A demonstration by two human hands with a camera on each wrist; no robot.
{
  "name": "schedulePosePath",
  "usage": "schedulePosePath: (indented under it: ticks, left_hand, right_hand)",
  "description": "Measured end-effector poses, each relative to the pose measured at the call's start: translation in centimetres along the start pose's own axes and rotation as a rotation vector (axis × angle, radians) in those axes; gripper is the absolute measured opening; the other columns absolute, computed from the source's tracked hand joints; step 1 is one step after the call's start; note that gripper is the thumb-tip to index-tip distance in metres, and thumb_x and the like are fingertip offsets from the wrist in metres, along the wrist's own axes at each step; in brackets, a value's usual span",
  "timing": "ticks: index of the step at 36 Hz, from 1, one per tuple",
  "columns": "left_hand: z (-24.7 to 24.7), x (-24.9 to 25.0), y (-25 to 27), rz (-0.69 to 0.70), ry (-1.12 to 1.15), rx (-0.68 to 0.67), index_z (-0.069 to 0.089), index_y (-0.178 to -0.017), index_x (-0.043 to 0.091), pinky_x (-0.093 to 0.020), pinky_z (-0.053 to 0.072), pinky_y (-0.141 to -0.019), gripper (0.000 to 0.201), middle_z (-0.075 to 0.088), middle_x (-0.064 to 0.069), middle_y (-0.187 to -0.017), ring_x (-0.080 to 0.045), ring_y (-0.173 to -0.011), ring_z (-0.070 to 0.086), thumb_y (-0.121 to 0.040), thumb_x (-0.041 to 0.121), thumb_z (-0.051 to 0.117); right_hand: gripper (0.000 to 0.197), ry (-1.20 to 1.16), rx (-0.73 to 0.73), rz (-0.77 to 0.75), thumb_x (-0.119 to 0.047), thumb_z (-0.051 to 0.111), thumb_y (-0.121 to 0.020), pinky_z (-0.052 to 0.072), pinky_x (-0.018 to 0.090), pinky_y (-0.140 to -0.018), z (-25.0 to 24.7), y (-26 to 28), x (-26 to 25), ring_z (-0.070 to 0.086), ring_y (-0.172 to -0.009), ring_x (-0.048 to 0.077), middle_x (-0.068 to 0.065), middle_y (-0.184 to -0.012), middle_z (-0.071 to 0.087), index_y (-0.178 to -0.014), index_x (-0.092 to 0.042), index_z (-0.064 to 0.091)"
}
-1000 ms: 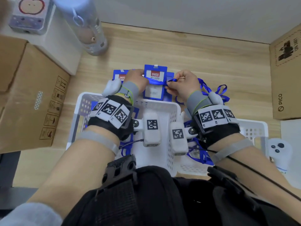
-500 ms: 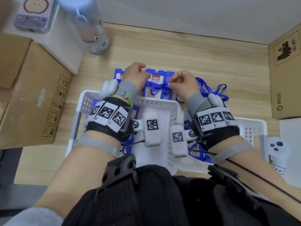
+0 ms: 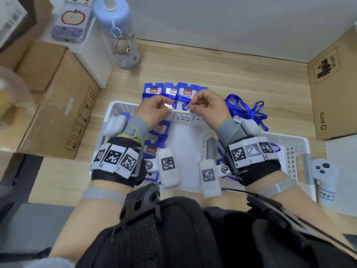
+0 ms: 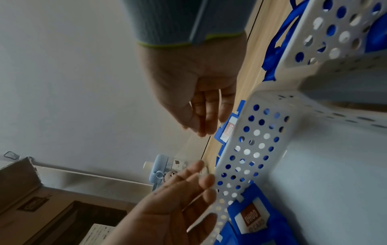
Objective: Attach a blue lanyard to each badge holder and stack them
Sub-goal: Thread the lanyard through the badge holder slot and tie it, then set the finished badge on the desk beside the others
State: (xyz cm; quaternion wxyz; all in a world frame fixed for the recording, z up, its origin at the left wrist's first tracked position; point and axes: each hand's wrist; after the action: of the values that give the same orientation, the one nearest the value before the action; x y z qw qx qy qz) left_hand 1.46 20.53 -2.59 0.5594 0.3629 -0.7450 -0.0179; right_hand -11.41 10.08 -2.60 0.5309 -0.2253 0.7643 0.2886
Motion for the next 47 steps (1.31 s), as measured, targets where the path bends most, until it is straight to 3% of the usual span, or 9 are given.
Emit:
schedulePosePath:
  ticks: [6, 13, 20, 24, 30, 34, 38, 43, 47]
  left_hand:
    - [0.1, -1.5, 2.2, -0.108, -0.355, -0.185, 0.063, -0.112, 0.014, -0.033, 0.050, -0.091, 0.027, 0.064, -0.008, -0.105, -0.026, -0.099, 0.061, -0.086, 0.008, 0.059]
    - [0.4, -1.9, 3.4, -0.093, -0.630, -0.263, 0.063, -0.113, 0.023, -0.019, 0.040, -0.081, 0.028, 0.063, 0.001, -0.117, -0.016, -0.103, 0.058, -0.087, 0.013, 0.060]
    - [0.3, -1.2, 3.2, -0.132, -0.762, -0.294, 0.057, -0.126, 0.023, -0.023, 0.040, -0.092, 0.038, 0.053, 0.001, -0.135, -0.020, -0.122, 0.051, -0.090, 0.010, 0.055]
    - [0.4, -1.4, 3.3, -0.141, -0.789, -0.309, 0.065, -0.113, 0.023, -0.019, 0.038, -0.078, 0.027, 0.059, 0.002, -0.125, -0.017, -0.106, 0.057, -0.088, 0.015, 0.061]
    - [0.3, -0.8, 3.4, -0.069, -0.585, -0.246, 0.069, -0.104, 0.014, -0.013, 0.039, -0.065, 0.020, 0.060, -0.001, -0.090, -0.013, -0.085, 0.051, -0.086, 0.009, 0.063]
    - [-0.1, -0.1, 3.6, 0.022, -0.325, -0.180, 0.069, -0.092, 0.015, -0.021, 0.044, -0.078, 0.015, 0.059, 0.007, -0.069, -0.007, -0.068, 0.052, -0.082, 0.004, 0.066]
    - [-0.2, 1.2, 3.7, 0.132, -0.213, -0.131, 0.067, -0.091, 0.013, -0.014, 0.044, -0.066, 0.015, 0.055, 0.007, -0.066, -0.005, -0.062, 0.050, -0.081, 0.002, 0.067]
    - [-0.1, 1.7, 3.8, 0.189, -0.087, -0.130, 0.061, -0.074, 0.024, -0.028, 0.046, -0.074, 0.026, 0.053, 0.002, -0.066, -0.013, -0.067, 0.049, -0.080, -0.001, 0.066]
    - [0.5, 2.2, 4.1, 0.241, 0.004, -0.130, 0.060, -0.075, 0.025, -0.024, 0.047, -0.074, 0.028, 0.051, 0.004, -0.066, -0.009, -0.065, 0.049, -0.081, -0.002, 0.065]
  right_hand:
    - [0.032, 0.024, -0.044, 0.005, 0.009, 0.056, -0.079, 0.045, 0.017, -0.066, 0.6, 1.4, 0.6, 0.055, -0.067, 0.013, 0.002, -0.073, 0.059, -0.067, -0.020, 0.050]
    - [0.033, 0.034, -0.063, 0.006, 0.007, 0.058, -0.080, 0.041, 0.007, -0.056, 1.1, 2.6, 1.2, 0.056, -0.065, 0.009, -0.005, -0.069, 0.059, -0.066, -0.022, 0.051]
    - [0.032, 0.032, -0.064, 0.010, 0.006, 0.059, -0.080, 0.042, 0.006, -0.057, 0.9, 3.7, 1.3, 0.057, -0.068, 0.009, -0.004, -0.070, 0.060, -0.067, -0.022, 0.052]
    - [0.031, 0.031, -0.062, 0.016, 0.006, 0.058, -0.081, 0.041, 0.005, -0.056, 0.7, 4.2, 1.4, 0.056, -0.066, 0.009, -0.002, -0.071, 0.060, -0.068, -0.021, 0.051]
    - [0.028, 0.008, -0.065, 0.031, 0.004, 0.059, -0.082, 0.043, 0.005, -0.056, 0.6, 4.8, 1.5, 0.056, -0.066, 0.010, 0.003, -0.074, 0.059, -0.071, -0.019, 0.050]
    - [0.026, 0.026, -0.109, 0.054, -0.001, 0.064, -0.081, 0.044, 0.013, -0.063, 1.0, 5.0, 1.5, 0.055, -0.072, 0.013, 0.004, -0.080, 0.059, -0.073, -0.022, 0.050]
    - [0.020, 0.022, -0.140, 0.056, -0.017, 0.069, -0.081, 0.040, 0.016, -0.062, 1.2, 5.3, 0.8, 0.055, -0.073, 0.013, -0.002, -0.078, 0.059, -0.073, -0.024, 0.051]
    - [0.023, 0.012, -0.124, 0.038, -0.013, 0.072, -0.077, 0.041, 0.018, -0.065, 0.9, 5.5, 0.2, 0.052, -0.067, 0.007, -0.007, -0.075, 0.058, -0.072, -0.023, 0.051]
    - [0.025, 0.028, -0.079, 0.028, -0.012, 0.071, -0.077, 0.040, 0.021, -0.066, 0.4, 5.5, -0.4, 0.049, -0.062, 0.007, -0.008, -0.070, 0.055, -0.068, -0.024, 0.051]
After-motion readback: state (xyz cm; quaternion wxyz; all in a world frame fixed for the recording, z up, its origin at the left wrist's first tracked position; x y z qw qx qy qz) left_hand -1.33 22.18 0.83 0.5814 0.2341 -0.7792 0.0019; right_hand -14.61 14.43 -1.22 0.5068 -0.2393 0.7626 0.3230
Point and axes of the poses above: each hand's wrist, its own y-axis away from the middle knuckle, its own z-axis out of the palm, x = y × z
